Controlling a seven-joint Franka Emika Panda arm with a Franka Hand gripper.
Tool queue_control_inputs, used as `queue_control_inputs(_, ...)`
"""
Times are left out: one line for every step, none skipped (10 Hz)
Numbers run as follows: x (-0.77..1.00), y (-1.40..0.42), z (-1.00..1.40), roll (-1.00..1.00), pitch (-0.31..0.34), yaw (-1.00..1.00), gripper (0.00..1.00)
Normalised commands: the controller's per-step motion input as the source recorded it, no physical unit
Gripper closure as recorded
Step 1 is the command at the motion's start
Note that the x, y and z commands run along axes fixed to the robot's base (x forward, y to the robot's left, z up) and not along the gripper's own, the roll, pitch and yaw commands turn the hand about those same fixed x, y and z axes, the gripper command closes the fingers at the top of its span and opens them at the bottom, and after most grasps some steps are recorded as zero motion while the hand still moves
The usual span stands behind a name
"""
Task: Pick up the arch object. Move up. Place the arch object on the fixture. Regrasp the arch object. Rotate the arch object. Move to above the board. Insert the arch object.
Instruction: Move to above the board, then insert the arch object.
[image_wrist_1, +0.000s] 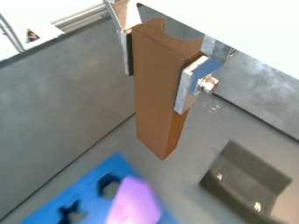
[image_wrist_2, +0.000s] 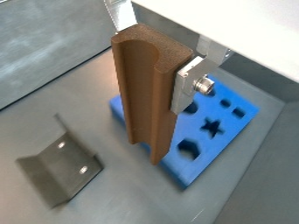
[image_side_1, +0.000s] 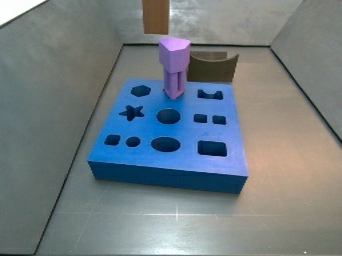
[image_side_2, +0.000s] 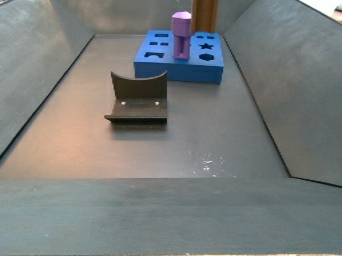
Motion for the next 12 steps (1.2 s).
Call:
queue_control_inputs(0.18, -1.0, 0.43, 0.01, 0.16, 0.0, 1.0)
queue_control_inputs(0.19, -1.0, 0.43, -0.01, 0.138, 0.01, 1.0)
queue_control_inputs(0.21, -1.0, 0.42, 0.0, 0.135, 0.01, 1.0)
queue_control_inputs(0.24, -1.0, 0.42, 0.01, 0.135, 0.01, 1.0)
queue_control_inputs(0.25, -0.99, 0.42, 0.01, 0.133, 0.01, 1.0)
queue_control_inputs(0.18, -0.6, 0.26, 0.01, 0.137, 0.01, 1.0)
queue_control_inputs(0.14, -0.36, 0.16, 0.01, 0.121, 0.01, 1.0)
queue_control_inputs(0.09, -0.19, 0.09, 0.02, 0.091, 0.01, 1.0)
queue_control_inputs(0.0, 0.0, 0.0, -0.01, 0.0, 0.0, 1.0)
queue_control_inputs(0.66, -0.01, -0.24, -0.02, 0.0, -0.13, 1.0)
queue_control_inputs(0.94, -0.04, -0.19, 0.02, 0.097, -0.04, 1.0)
queue_control_inputs(1.0, 0.0, -0.17, 0.02, 0.114, 0.0, 1.0)
